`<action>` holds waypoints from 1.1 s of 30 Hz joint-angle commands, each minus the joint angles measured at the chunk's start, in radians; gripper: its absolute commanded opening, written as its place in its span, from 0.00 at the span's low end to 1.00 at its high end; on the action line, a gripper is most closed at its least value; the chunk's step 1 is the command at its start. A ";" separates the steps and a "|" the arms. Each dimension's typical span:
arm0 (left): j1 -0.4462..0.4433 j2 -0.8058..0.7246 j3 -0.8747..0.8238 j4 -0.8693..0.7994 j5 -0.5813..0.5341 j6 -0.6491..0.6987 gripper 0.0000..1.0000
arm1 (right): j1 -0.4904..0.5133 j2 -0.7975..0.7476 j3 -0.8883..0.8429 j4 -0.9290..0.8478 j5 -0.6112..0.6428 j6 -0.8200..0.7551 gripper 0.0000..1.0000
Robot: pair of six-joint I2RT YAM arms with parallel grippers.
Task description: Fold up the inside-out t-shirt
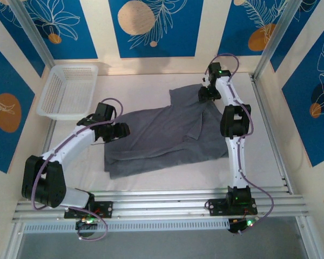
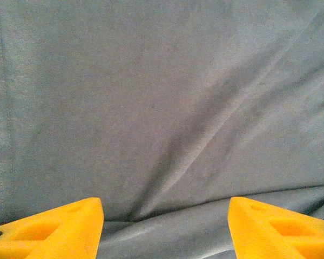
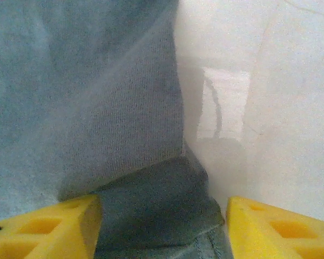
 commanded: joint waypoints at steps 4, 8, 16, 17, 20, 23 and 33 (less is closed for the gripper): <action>-0.003 -0.006 -0.011 -0.017 -0.004 0.011 0.62 | -0.013 0.080 0.047 -0.034 -0.142 -0.035 0.64; -0.002 -0.004 -0.014 -0.014 -0.008 0.003 0.62 | -0.016 0.101 0.060 -0.017 -0.174 -0.029 0.61; -0.003 0.019 -0.018 0.001 0.008 -0.021 0.62 | -0.008 0.156 0.150 0.019 -0.163 0.008 0.59; -0.003 0.019 -0.017 0.005 0.010 -0.025 0.62 | -0.006 0.159 0.153 0.021 -0.169 0.011 0.59; -0.003 0.018 -0.018 0.003 0.006 -0.030 0.62 | -0.006 0.164 0.148 0.012 -0.188 0.015 0.52; -0.003 0.024 -0.021 0.002 -0.001 -0.032 0.62 | -0.011 0.165 0.140 0.009 -0.205 0.022 0.34; 0.008 0.120 0.117 -0.086 -0.040 -0.041 0.58 | -0.028 0.077 0.209 -0.025 -0.312 0.062 0.09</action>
